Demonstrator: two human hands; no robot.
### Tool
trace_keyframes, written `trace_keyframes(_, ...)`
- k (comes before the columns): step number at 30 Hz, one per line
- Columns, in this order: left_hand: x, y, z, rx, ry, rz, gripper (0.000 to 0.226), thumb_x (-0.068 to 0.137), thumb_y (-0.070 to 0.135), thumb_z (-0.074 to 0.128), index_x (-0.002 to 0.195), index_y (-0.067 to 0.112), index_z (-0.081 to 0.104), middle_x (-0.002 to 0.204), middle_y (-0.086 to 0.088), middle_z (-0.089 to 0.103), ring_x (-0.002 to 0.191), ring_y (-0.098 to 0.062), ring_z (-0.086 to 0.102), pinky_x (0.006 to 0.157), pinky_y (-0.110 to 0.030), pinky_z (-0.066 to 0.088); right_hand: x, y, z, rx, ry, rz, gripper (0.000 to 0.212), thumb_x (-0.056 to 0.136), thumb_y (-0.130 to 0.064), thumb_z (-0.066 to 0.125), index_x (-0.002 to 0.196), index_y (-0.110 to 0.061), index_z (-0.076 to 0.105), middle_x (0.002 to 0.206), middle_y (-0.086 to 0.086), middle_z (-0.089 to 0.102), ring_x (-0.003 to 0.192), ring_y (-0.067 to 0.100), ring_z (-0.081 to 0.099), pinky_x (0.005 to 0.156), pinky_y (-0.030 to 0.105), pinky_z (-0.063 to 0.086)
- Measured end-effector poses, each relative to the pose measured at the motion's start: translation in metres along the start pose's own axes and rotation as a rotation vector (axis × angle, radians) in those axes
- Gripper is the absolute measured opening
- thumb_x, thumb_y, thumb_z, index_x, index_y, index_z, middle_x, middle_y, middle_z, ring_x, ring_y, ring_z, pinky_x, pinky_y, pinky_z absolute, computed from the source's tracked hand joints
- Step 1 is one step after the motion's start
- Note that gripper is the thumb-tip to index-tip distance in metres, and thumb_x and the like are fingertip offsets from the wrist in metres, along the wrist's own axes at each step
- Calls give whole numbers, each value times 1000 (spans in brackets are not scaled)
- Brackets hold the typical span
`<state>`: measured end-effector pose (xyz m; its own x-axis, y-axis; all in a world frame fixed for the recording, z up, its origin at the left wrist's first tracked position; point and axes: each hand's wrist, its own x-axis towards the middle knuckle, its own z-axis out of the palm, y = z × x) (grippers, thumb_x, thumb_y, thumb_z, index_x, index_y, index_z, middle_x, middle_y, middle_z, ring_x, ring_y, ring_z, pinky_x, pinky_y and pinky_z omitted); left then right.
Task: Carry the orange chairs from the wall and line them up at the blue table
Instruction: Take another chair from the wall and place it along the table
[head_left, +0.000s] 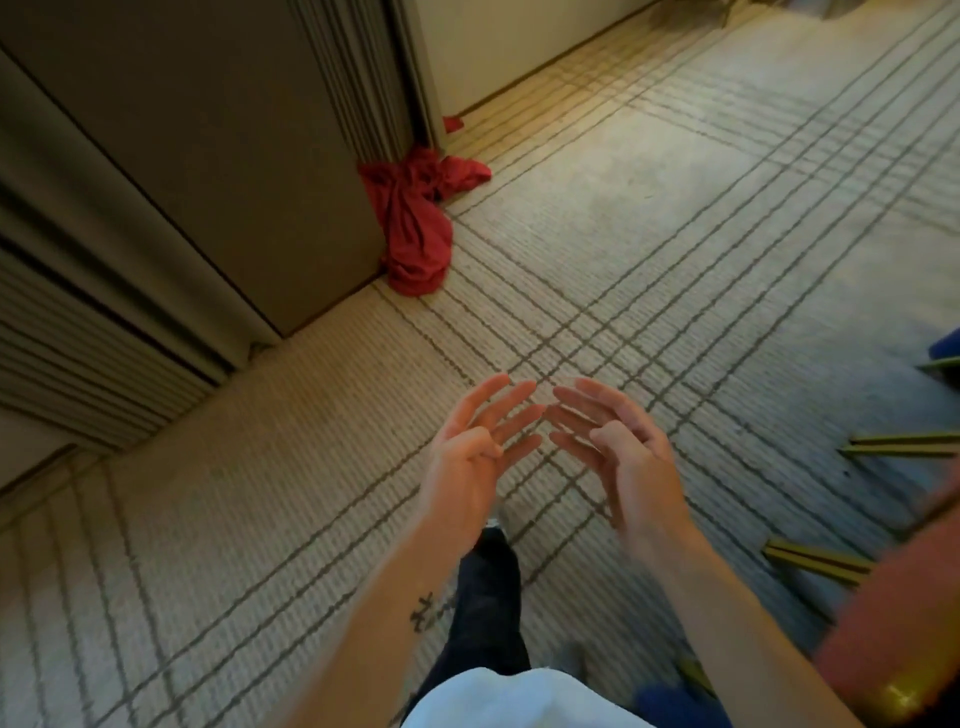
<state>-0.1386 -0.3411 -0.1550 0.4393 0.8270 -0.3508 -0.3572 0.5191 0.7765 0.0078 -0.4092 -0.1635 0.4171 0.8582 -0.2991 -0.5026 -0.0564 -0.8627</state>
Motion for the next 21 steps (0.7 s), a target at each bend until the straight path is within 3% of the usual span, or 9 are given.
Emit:
trace_keyframes(11,253,62,22,-88,-151,-123,61,85,-13,29,139,5,52,136,-16,66,128,-37,60,105,-50,47,227,-65,35,-77,164,-67,38,102,5,38,127,-8,63,122,9,72,115,25,68,102,45,52)
trace_keyframes(16,344,116,57,-75,-285,-136,68,76,-4,41,142,5,49,140,-16,63,130,-35,59,109,-52,44,307,-112,59,-47,193,-128,41,101,8,34,127,-8,62,122,9,72,115,25,68,103,48,51)
trace_keyframes(21,411,137,79,-37,-323,-126,63,85,-11,28,143,5,48,140,-16,63,130,-35,59,110,-54,43,370,-136,57,-59,221,-149,48,97,13,30,127,-8,61,122,9,72,116,27,68,104,51,50)
